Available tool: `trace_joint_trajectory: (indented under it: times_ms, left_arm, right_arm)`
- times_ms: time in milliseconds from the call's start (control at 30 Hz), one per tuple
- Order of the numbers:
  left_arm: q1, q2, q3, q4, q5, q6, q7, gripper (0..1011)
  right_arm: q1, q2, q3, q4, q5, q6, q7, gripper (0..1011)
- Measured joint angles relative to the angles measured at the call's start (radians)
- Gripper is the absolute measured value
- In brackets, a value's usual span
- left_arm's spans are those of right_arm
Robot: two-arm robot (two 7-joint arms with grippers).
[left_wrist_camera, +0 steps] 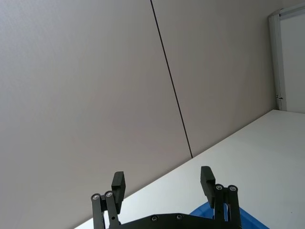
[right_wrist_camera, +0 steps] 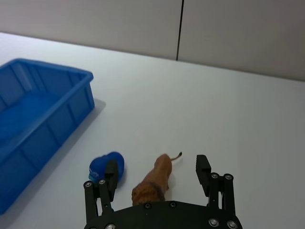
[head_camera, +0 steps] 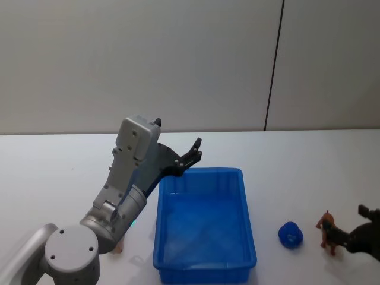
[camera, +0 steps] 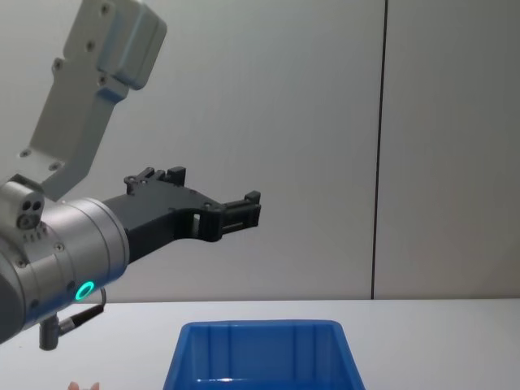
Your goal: Pick up the two dolls from the table and place them into the box.
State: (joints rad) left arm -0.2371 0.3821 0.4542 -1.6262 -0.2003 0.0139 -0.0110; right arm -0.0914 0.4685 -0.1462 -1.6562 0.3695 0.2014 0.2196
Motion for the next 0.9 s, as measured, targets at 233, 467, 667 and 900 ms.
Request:
trace_joint_trajectory:
  times_ms: [233, 467, 667, 900]
  left_arm:
    - [0.000, 0.000, 0.000, 0.000, 0.000, 0.000, 0.000, 1001]
    - [0.000, 0.000, 0.000, 0.000, 0.000, 0.000, 0.000, 1001]
    - [0.000, 0.000, 0.000, 0.000, 0.000, 0.000, 0.000, 1001]
    - [0.000, 0.000, 0.000, 0.000, 0.000, 0.000, 0.000, 1001]
  right_arm:
    - [0.005, -0.011, -0.014, 0.041, -0.025, 0.018, 0.008, 1001]
    - [0.017, -0.027, -0.027, 0.069, -0.043, 0.028, 0.011, 1001]
    - [0.035, -0.044, -0.039, 0.095, -0.058, 0.041, 0.005, 950]
    - [0.049, -0.058, -0.045, 0.115, -0.068, 0.054, -0.008, 781]
